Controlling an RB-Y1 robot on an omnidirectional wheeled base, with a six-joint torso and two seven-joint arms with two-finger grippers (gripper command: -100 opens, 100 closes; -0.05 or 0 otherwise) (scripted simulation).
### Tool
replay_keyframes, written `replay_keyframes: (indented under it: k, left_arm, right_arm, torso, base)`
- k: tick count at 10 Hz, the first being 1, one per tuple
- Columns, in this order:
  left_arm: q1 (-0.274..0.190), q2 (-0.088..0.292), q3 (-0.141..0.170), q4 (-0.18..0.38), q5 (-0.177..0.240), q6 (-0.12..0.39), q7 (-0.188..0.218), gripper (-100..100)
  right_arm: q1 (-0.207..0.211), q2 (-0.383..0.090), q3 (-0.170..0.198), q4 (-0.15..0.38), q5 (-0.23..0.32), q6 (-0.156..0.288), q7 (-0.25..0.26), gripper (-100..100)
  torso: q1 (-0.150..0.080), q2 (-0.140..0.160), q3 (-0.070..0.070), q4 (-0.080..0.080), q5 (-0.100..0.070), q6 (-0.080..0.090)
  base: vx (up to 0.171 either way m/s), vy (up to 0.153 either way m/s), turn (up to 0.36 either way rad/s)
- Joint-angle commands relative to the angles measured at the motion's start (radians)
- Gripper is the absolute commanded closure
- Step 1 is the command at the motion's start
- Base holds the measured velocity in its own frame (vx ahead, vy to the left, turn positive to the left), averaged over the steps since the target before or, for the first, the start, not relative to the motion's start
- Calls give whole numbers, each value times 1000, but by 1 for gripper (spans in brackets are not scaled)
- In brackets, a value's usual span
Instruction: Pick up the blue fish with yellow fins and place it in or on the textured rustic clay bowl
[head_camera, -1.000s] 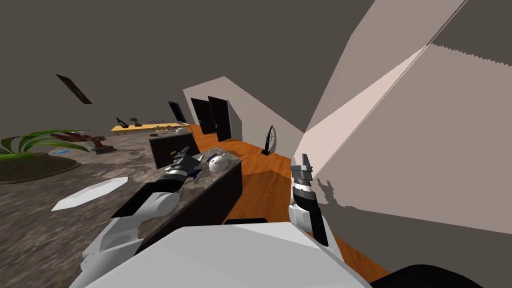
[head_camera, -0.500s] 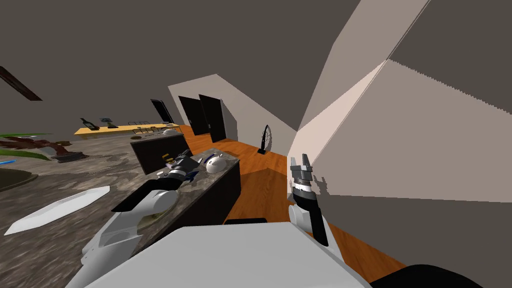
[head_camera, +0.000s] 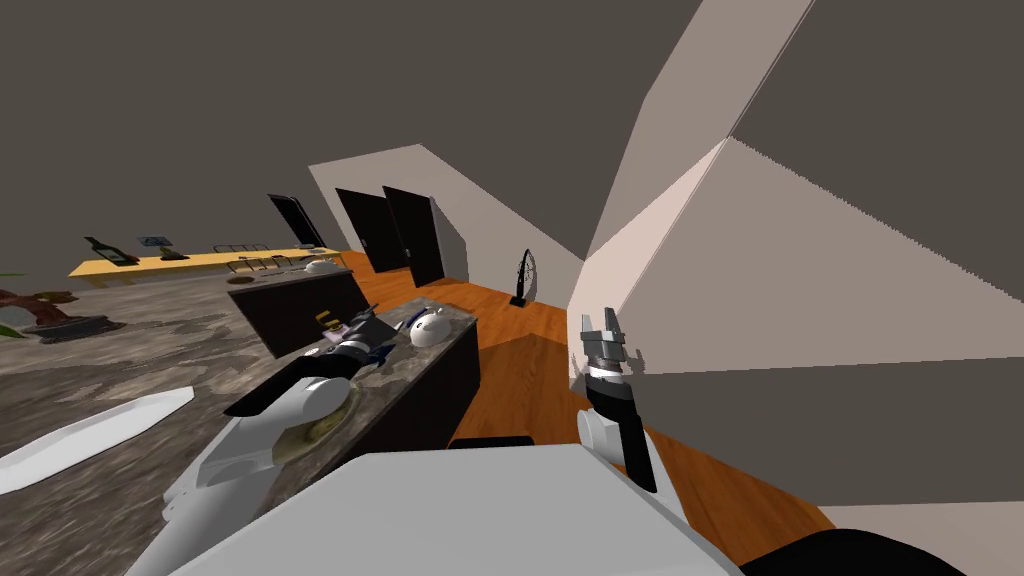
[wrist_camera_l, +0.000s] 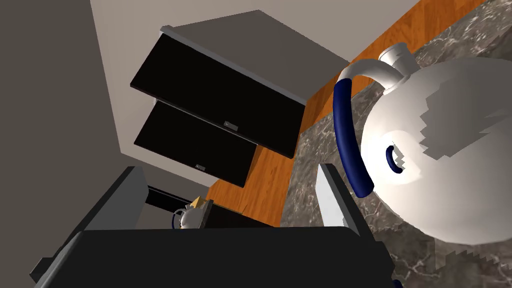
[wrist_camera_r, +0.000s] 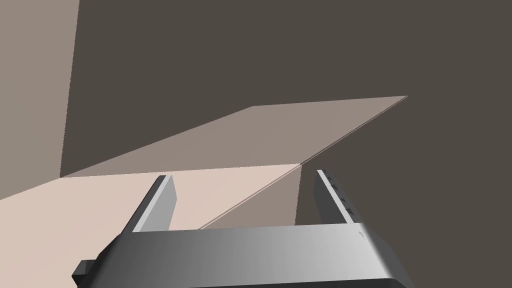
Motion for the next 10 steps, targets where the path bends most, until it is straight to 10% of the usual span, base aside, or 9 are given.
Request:
replay_keyframes:
  k: [1, 10]
  left_arm:
    - [-11, -3, 15, 20, 11, 41, 1, -100]
    - [-54, -34, 87, 172, 54, 254, -17, -100]
  right_arm:
    - [0, 0, 0, 0, 0, 0, 0, 0]
    - [0, 0, 0, 0, 0, 0, 0, 0]
  torso:
    - [0, 0, 0, 0, 0, 0]
    - [5, 2, 1, 0, 1, 0]
  base:
    - [-40, 57, -126]
    - [-75, 103, -145]
